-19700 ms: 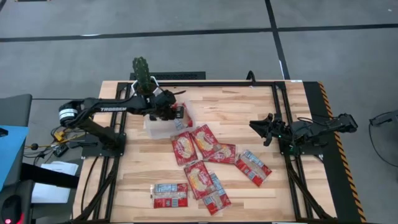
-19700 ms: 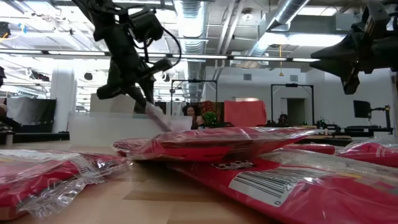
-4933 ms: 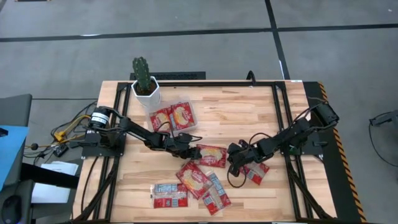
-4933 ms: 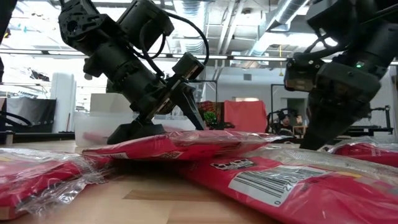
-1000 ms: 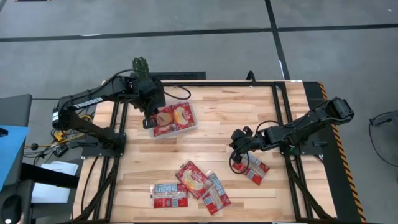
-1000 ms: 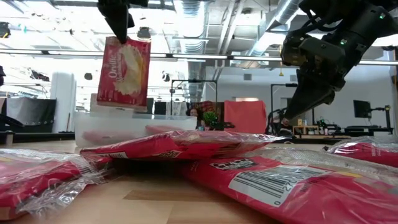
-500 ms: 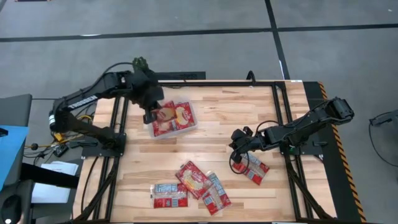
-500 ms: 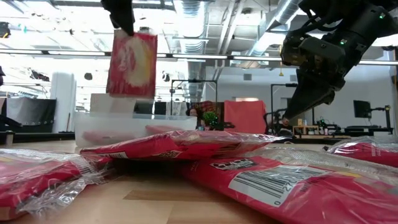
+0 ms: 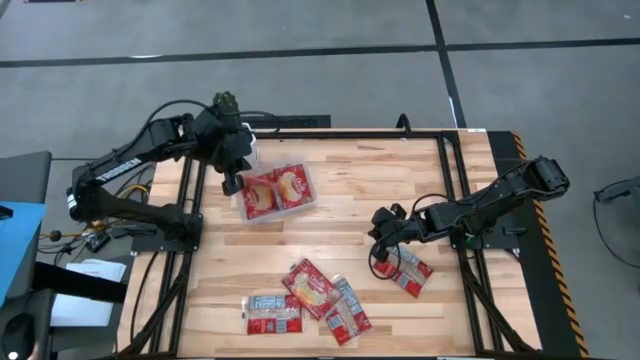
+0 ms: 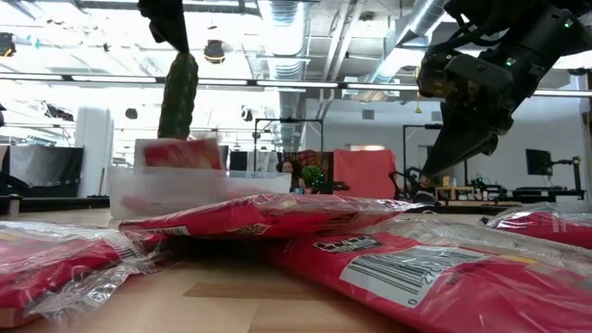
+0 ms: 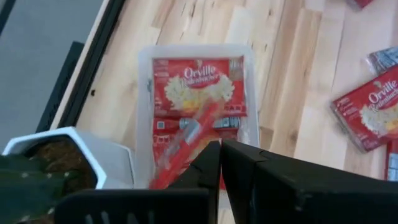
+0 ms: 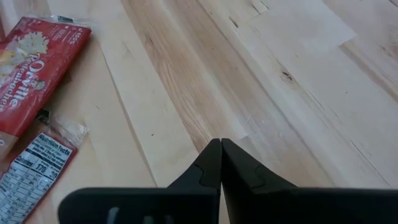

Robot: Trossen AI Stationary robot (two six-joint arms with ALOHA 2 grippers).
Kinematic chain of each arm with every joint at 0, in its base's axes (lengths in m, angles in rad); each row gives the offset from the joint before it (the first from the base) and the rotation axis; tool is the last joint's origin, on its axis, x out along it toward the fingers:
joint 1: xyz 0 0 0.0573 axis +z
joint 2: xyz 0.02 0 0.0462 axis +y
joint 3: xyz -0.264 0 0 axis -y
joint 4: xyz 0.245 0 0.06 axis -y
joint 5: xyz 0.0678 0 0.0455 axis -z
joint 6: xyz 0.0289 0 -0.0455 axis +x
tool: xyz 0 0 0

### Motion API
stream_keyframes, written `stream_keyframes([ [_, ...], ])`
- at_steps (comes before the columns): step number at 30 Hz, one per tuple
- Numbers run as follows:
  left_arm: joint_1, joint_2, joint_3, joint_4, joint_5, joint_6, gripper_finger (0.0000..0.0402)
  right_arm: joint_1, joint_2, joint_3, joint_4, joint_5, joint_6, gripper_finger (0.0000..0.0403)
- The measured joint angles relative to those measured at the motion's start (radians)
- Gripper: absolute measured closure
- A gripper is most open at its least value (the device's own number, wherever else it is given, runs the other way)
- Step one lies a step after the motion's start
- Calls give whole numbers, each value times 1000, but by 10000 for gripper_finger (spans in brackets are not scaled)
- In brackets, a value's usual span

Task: Sort popcorn bags into baskets
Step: Put the red popcorn bag into the transparent bin

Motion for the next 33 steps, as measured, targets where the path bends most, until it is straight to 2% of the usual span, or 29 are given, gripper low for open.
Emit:
stream_keyframes([
  [3, 0, -31, -59, 67, 5, -8, 401, 0, 0, 0, 2, -1, 12, 370],
  [8, 0, -42, -140, 78, -8, -28, 401, 0, 0, 0, 7, -1, 8, 373],
  [14, -24, -36, -285, 107, 22, -53, 386, -1, 0, 0, 63, -2, -93, 377],
  [18, -56, -32, -353, 192, 26, -58, 339, -20, 0, 0, 100, -3, -126, 357],
  [23, -95, 3, -390, 307, 13, -9, 255, -72, 0, 0, 106, -3, -131, 316],
  [27, -112, 70, -385, 464, -130, -44, 214, -113, 0, 0, 107, -3, -131, 297],
  [30, -113, 130, -384, 595, -136, -52, 217, -136, 0, 0, 108, -3, -130, 291],
  [33, -116, 204, -384, 664, -148, -43, 243, -147, 0, 0, 107, -3, -129, 290],
])
